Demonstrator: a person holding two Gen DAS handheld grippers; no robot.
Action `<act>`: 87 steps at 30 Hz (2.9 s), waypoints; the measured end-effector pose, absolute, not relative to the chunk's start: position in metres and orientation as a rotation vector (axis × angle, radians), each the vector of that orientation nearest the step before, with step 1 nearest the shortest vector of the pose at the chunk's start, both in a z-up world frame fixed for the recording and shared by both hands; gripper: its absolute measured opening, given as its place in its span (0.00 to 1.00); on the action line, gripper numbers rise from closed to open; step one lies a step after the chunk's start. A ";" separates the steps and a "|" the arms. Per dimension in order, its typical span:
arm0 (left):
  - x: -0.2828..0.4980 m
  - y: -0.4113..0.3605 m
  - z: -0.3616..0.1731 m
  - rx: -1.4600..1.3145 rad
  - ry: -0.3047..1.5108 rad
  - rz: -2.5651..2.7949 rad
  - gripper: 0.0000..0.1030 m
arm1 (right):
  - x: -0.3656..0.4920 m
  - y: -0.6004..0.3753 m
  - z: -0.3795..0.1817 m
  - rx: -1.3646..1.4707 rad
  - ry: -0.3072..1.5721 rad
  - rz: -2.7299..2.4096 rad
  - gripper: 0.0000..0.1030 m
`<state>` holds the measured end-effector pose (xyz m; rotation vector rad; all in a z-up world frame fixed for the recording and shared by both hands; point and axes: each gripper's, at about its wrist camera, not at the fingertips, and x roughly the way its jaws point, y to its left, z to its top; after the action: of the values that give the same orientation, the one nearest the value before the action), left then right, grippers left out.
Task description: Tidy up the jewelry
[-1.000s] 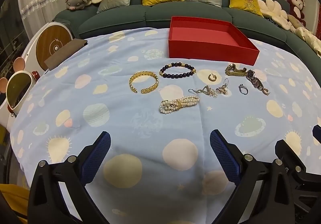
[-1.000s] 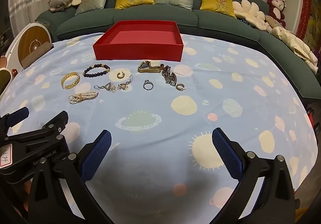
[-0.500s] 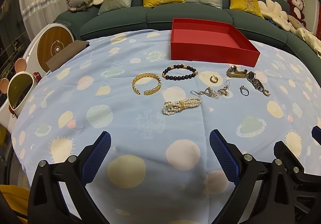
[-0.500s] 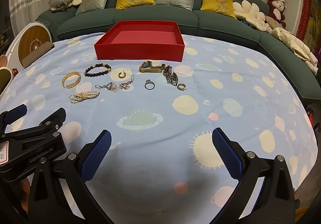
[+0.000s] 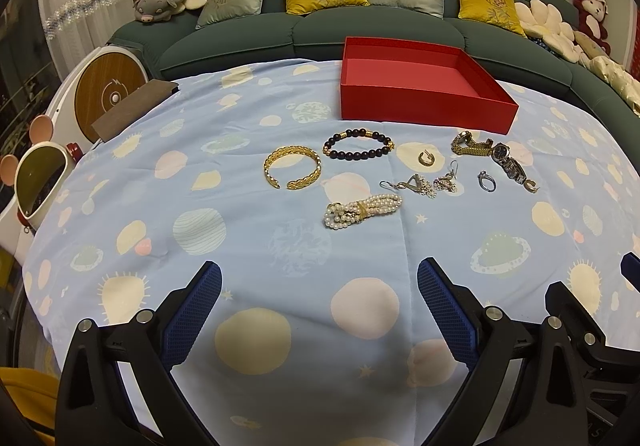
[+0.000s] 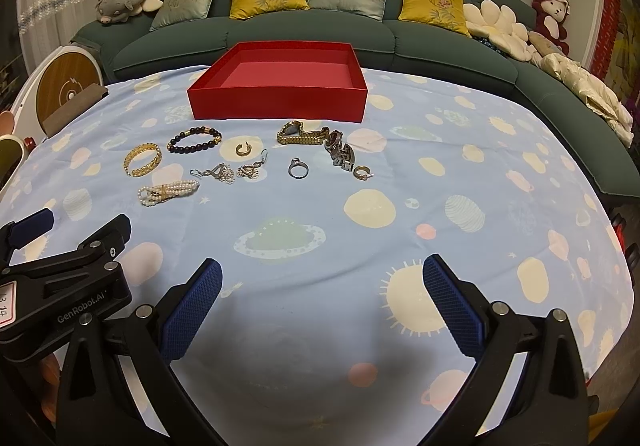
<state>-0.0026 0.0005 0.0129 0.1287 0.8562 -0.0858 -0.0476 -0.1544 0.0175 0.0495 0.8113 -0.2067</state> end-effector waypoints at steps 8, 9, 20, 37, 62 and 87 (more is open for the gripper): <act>-0.003 0.001 0.013 0.129 0.855 -0.086 0.93 | -0.048 -0.155 0.018 0.049 0.812 -0.208 0.95; -0.003 0.001 0.013 0.129 0.855 -0.085 0.93 | -0.048 -0.155 0.018 0.049 0.812 -0.208 0.95; -0.003 0.001 0.013 0.129 0.856 -0.086 0.92 | -0.048 -0.155 0.017 0.050 0.814 -0.209 0.95; -0.004 0.002 0.013 0.127 0.858 -0.085 0.91 | -0.047 -0.155 0.016 0.051 0.817 -0.209 0.95; -0.001 -0.002 0.015 0.089 0.897 -0.092 0.91 | -0.051 -0.160 0.019 0.072 0.803 -0.222 0.95; 0.048 0.026 0.024 0.123 0.922 -0.081 0.91 | 0.010 -0.216 0.036 0.219 0.894 -0.165 0.95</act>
<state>0.0482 0.0262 0.0238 0.1232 0.9218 -0.0809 0.0105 -0.2163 0.0364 0.2191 0.8939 -0.1651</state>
